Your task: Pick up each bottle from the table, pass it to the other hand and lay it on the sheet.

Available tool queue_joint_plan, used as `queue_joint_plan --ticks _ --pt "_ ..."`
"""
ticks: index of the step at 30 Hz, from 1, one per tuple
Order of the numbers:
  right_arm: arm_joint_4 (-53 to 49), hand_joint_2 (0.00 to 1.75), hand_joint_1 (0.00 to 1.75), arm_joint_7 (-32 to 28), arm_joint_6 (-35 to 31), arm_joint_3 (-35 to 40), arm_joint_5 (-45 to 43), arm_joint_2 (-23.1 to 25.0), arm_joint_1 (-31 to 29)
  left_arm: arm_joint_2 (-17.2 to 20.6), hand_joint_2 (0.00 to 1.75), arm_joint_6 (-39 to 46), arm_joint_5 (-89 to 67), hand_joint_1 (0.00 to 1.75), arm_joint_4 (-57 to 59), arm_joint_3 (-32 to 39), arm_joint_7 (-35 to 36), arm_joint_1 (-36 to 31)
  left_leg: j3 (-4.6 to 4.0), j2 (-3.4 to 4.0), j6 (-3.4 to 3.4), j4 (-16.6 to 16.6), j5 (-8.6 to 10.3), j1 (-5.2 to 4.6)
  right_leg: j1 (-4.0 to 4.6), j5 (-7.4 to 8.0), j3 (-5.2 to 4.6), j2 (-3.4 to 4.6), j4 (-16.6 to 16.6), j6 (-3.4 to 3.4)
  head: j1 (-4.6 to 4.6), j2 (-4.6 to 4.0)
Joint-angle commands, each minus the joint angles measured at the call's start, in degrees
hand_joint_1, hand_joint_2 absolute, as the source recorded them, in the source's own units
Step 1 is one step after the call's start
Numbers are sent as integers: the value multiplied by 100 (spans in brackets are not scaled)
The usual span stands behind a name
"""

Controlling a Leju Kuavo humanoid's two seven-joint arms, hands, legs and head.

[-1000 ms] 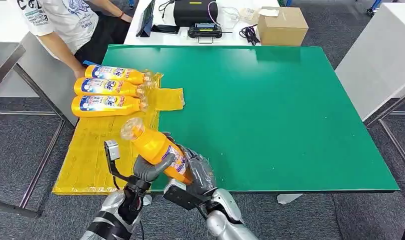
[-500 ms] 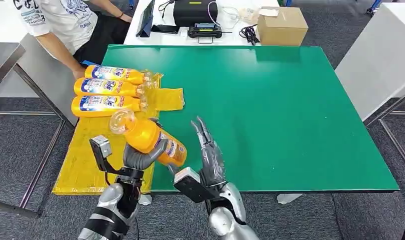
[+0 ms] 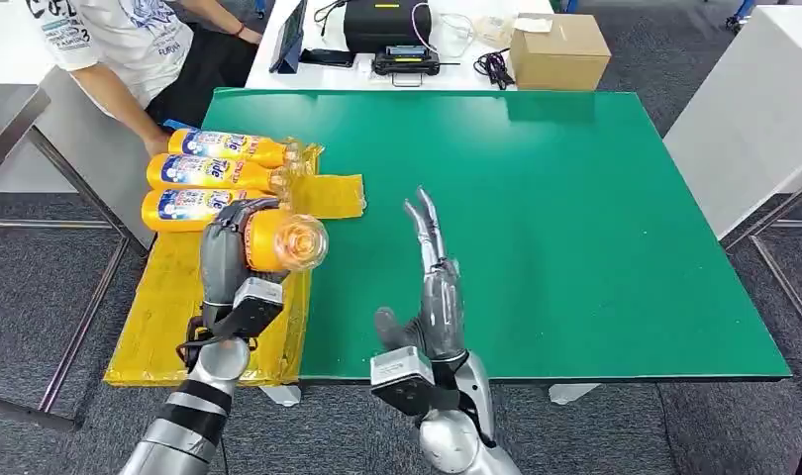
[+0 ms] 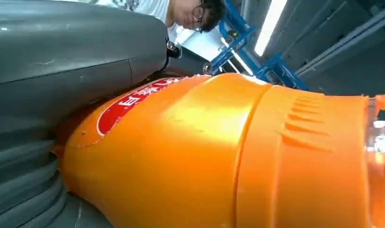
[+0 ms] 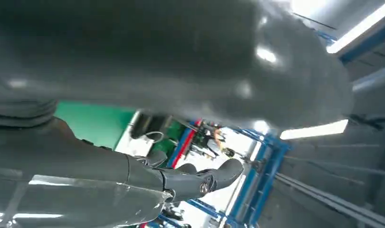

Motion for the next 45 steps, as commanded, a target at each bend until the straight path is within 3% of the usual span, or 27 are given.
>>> queue_joint_plan --ticks 1,2,7,9,17,19,21,22,26,42,43,44,45 --pt "-318 0 0 -119 -50 256 -247 -255 -180 29 175 85 -2435 175 965 1423 156 -621 29 15 -10 0 -12 7 8 -7 27 10 -3 -14 -2 0" --pt "-328 0 0 -132 -57 279 -272 -270 -208 -121 175 85 -2916 175 953 1827 106 -642 22 9 -8 -2 -8 5 6 -5 21 5 -4 -11 0 0" --pt "-321 0 0 -127 -57 288 -284 -268 -230 -72 175 85 -3010 175 1211 1923 155 -736 32 10 -12 0 -12 10 11 -10 30 4 -3 -15 -4 0" --pt "-286 0 0 -127 -6 318 -353 -286 -261 -42 175 85 -3958 175 1010 2071 473 -720 13 5 -6 -1 -4 6 7 -3 12 1 -5 -8 0 0" --pt "-226 0 0 -125 24 339 -456 -290 -272 277 175 85 -4771 175 1500 1915 1125 -848 32 14 -12 1 -14 11 11 -9 31 9 -4 -15 -2 0" --pt "-262 0 0 -96 75 321 -496 -291 -248 606 175 85 -5157 175 2790 1437 2002 -1268 33 3 -12 -2 -10 9 10 -10 33 -2 -4 -16 0 0" --pt "-287 0 0 -37 172 297 -535 -293 -216 826 175 85 -5276 175 3240 944 2521 -1380 41 -6 -15 -5 -10 10 11 -13 43 -10 -5 -19 0 0" --pt "-284 0 0 6 252 289 -568 -295 -206 1050 175 85 -5276 175 3521 238 2994 -1492 31 -4 -11 -8 -4 4 5 -8 30 -6 -5 -14 0 0" --pt "-259 0 0 43 372 233 -570 -262 -154 1069 175 -94 -5276 175 4097 32 3403 -1763 23 2 -10 -4 -4 7 8 -6 20 -9 -4 -14 -2 0" --pt "-73 0 0 192 803 153 -526 -162 -52 933 175 -1279 -4734 175 4337 658 3264 -1577 23 15 -9 -7 -4 5 5 0 19 12 -6 -11 0 0" --pt "-66 0 0 195 806 139 -520 -156 -50 901 175 -1312 -4574 162 4311 783 3147 -1563 40 21 -13 -7 -10 9 9 -4 34 16 -8 -17 0 0" --pt "-58 0 0 202 816 127 -515 -155 -51 864 175 -1417 -4405 0 4317 907 3019 -1575 28 17 -8 -9 -4 3 3 0 23 13 -6 -11 -2 0" --pt "-40 0 0 212 832 104 -505 -148 -51 780 175 -1729 -3962 0 4301 1227 2733 -1602 32 15 -8 -8 -5 4 4 -1 27 11 -6 -10 -2 0"
